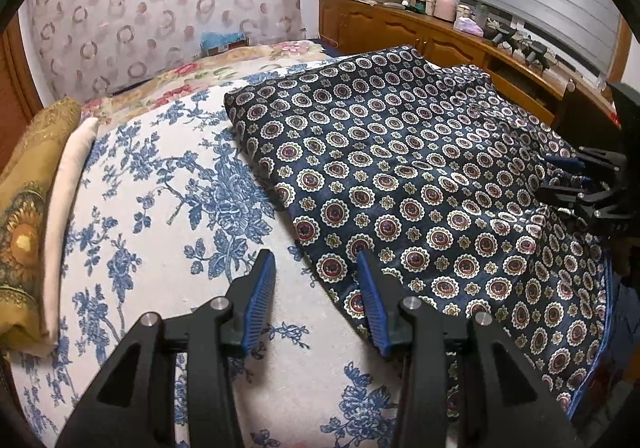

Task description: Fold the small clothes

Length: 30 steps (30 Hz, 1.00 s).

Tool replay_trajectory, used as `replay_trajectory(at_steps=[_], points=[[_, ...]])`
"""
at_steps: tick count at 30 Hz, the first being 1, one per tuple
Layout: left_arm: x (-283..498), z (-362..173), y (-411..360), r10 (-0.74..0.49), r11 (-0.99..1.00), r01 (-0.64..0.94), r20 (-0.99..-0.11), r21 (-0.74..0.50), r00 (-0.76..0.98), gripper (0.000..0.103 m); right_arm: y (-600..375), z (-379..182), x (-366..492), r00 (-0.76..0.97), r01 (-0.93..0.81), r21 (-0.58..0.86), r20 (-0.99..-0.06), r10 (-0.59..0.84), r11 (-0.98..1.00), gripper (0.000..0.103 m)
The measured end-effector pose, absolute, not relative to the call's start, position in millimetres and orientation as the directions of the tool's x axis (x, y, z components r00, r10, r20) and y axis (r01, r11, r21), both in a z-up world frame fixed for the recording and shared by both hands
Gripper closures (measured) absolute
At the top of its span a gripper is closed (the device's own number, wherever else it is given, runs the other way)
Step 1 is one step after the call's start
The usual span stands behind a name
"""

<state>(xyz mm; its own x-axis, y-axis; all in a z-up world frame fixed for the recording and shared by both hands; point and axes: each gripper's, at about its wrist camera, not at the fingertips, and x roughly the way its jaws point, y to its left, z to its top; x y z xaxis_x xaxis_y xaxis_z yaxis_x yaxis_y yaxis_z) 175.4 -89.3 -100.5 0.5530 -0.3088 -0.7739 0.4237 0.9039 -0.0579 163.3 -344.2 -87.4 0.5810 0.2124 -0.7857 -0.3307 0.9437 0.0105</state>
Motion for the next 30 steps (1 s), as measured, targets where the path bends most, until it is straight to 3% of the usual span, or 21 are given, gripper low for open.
replay_trajectory(at_steps=[1,3,5,16,25,30], points=[[175.7,-100.0,-89.4,-0.314,0.903,0.425,-0.774,-0.065,0.55,0.06,-343.6,-87.3,162.6,0.582,-0.337,0.013,-0.783,0.219,0.942,0.052],[176.0,-100.6,-90.3,-0.324,0.897,0.437,-0.775,-0.069,0.543,0.052,-340.2,-86.7,159.9,0.575,-0.374,0.031,-0.776,0.259,0.927,0.079],[175.2,-101.0,-95.2,-0.321,0.892,0.448,-0.777,-0.056,0.541,0.049,-336.1,-86.5,157.4,0.576,-0.389,0.022,-0.774,0.262,0.921,0.088],[177.0,-101.7,-97.7,-0.321,0.894,0.445,-0.778,-0.061,0.54,0.045,-332.7,-80.9,153.9,0.593,-0.399,0.012,-0.759,0.269,0.917,0.098],[175.6,-101.5,-97.0,-0.331,0.886,0.459,-0.777,-0.061,0.535,0.045,-337.2,-51.8,134.6,0.665,-0.394,-0.009,-0.693,0.278,0.919,0.1],[176.2,-91.7,-83.3,-0.384,0.892,0.427,-0.752,-0.151,0.535,0.045,-345.5,-50.3,127.9,0.677,-0.374,-0.034,-0.693,0.248,0.927,0.101]])
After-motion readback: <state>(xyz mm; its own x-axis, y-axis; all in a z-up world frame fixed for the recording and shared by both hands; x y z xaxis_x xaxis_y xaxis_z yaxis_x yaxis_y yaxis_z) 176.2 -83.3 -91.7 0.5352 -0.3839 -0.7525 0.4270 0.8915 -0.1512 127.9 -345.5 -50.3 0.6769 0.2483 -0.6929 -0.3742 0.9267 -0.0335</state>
